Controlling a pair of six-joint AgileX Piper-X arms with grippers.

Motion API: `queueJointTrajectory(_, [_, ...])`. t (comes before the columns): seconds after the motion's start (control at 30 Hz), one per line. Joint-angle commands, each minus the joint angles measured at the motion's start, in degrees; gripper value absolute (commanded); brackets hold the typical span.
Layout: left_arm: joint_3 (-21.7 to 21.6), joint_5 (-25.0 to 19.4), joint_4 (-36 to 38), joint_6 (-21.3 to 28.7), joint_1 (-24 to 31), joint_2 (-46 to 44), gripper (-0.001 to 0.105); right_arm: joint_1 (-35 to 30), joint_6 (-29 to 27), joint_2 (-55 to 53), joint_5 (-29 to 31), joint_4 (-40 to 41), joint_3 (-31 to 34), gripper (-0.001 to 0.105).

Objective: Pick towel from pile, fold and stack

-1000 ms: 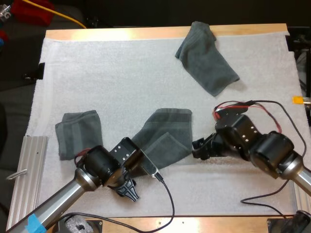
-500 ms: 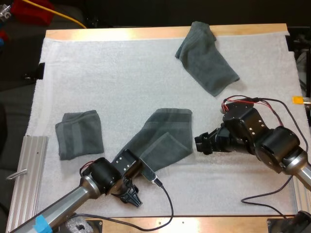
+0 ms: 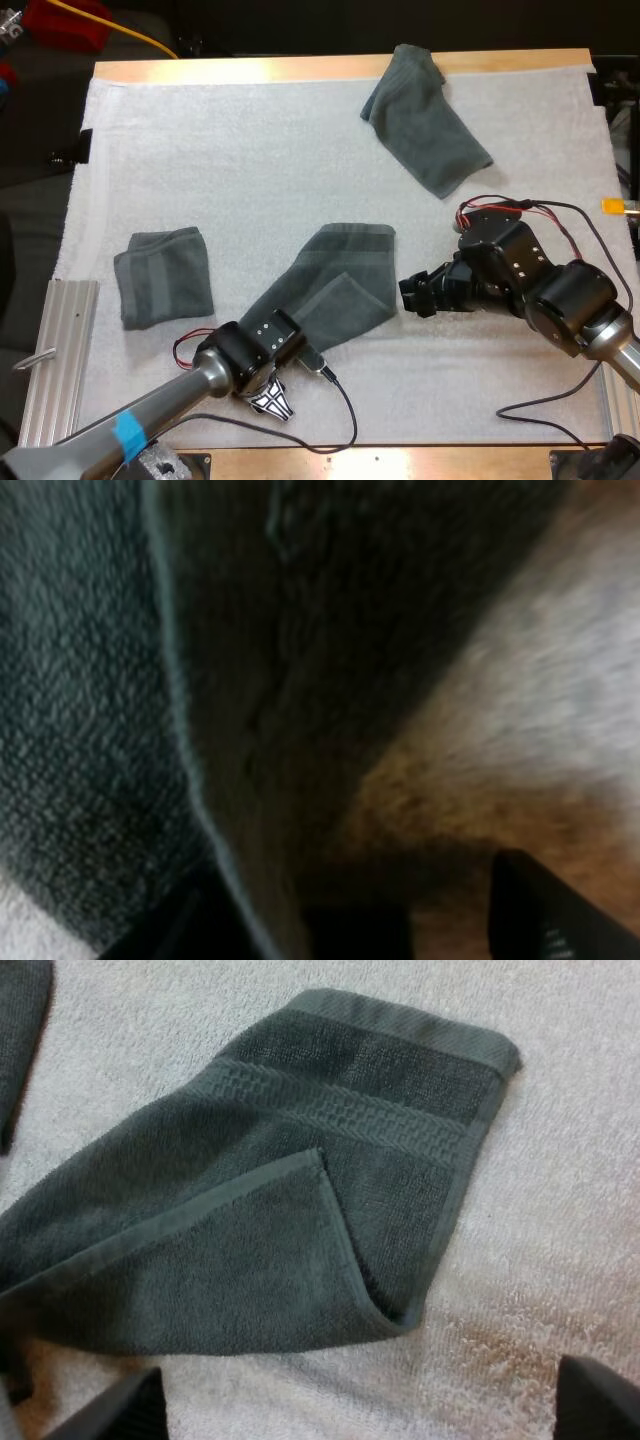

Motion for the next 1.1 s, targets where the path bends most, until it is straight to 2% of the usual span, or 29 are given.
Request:
queueJointTrajectory(0.0, [0.03,-1.8,0.22,-1.02,-0.13,0.89,0.053,-0.33,-0.69,-0.1,-1.19,-0.44,-0.03,0.074])
queueJointTrajectory(0.07, [-0.16,-2.04,0.21,-1.29,-0.13,2.06,0.049,-0.33,-0.69,0.93,-2.47,-1.01,-0.03,0.074])
queueJointTrajectory(0.2, [-0.24,-2.06,0.31,-1.66,-0.13,2.53,0.031,-0.33,-0.69,4.37,-3.42,-2.86,-0.03,0.074])
queueJointTrajectory(0.43, [-0.38,-2.06,0.8,-1.96,-0.13,2.53,0.019,-0.33,-0.15,10.79,-7.7,-6.62,-0.03,0.074])
queueJointTrajectory(0.6, [-0.87,-2.06,1.65,-1.96,-0.13,2.53,0.006,-0.33,-1.89,14.58,-9.34,-8.44,-0.89,0.074])
queueJointTrajectory(0.9, [-1.02,-2.06,2.03,-1.96,-0.13,2.53,0.006,-0.33,-12.04,20.27,-9.34,-9.47,-2.9,0.074])
queueJointTrajectory(1.07, [-1.02,-2.06,2.54,-1.96,-0.13,2.53,0.006,-0.33,-14.42,23.5,-9.9,-11.13,-3.98,0.074])
